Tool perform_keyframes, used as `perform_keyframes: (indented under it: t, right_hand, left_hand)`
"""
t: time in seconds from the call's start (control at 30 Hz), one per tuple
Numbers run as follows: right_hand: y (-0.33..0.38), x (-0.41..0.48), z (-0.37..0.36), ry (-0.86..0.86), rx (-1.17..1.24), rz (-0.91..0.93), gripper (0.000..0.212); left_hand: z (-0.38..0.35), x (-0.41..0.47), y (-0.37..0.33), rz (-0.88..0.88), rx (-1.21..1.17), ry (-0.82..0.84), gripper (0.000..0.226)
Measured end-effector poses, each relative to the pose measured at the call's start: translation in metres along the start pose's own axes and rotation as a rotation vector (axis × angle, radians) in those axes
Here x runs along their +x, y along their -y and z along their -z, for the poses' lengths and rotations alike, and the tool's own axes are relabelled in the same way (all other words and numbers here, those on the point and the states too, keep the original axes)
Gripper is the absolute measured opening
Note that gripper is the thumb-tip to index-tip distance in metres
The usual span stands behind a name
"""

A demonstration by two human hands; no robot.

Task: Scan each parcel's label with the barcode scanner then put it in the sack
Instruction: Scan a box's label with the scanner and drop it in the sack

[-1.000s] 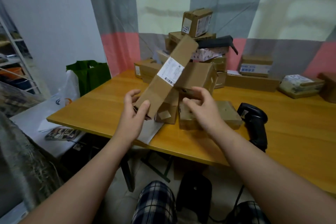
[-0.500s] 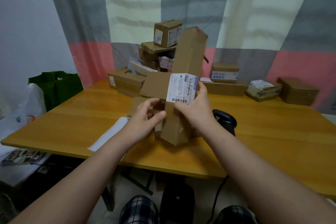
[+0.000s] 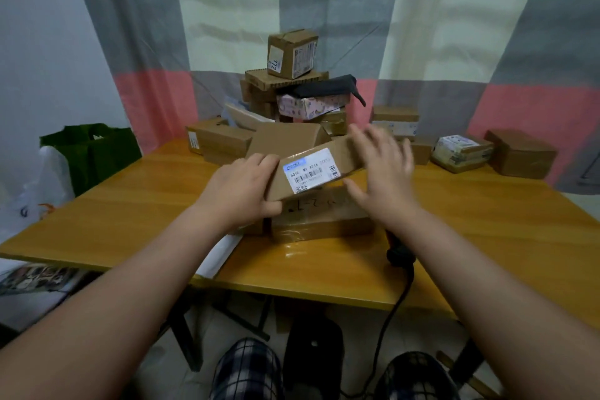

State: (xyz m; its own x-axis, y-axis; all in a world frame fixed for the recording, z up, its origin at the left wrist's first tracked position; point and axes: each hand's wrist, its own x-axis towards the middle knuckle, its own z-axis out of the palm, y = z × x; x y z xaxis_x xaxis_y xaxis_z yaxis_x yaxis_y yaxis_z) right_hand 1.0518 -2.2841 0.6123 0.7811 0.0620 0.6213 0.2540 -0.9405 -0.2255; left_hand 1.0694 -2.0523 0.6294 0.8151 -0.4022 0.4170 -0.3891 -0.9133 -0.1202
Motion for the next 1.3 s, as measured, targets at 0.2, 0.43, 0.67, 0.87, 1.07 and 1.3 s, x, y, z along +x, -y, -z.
perform_keyframes:
  t: [0.2,0.43,0.67,0.87,1.07,1.3]
  right_hand:
    - [-0.047,-0.042,-0.024,0.166,0.142,-0.811,0.067]
    - [-0.051,-0.062,-0.049,0.021,0.642,-1.183,0.039]
    - [-0.008,-0.093,-0.003,-0.146,0.949,-0.738,0.029]
    - [0.039,-0.115,-0.007,0.102,0.899,-0.548,0.014]
    - [0.045,-0.136,-0.024,0.128,0.717,-0.449,0.023]
    - [0.045,-0.15,-0.028,0.066,0.746,-0.459,0.02]
  left_hand:
    - [-0.024,-0.021,-0.004,0.015,0.092,0.101,0.067]
    - [-0.059,-0.037,0.009,-0.018,0.017,0.004,0.07]
    - [-0.076,-0.049,0.01,-0.079,0.029,-0.18,0.072]
    - [-0.073,-0.056,0.009,-0.156,0.064,-0.226,0.067]
    - [-0.074,-0.057,0.008,-0.109,0.056,-0.174,0.069]
    - [-0.071,-0.054,0.001,-0.083,0.068,-0.152,0.069]
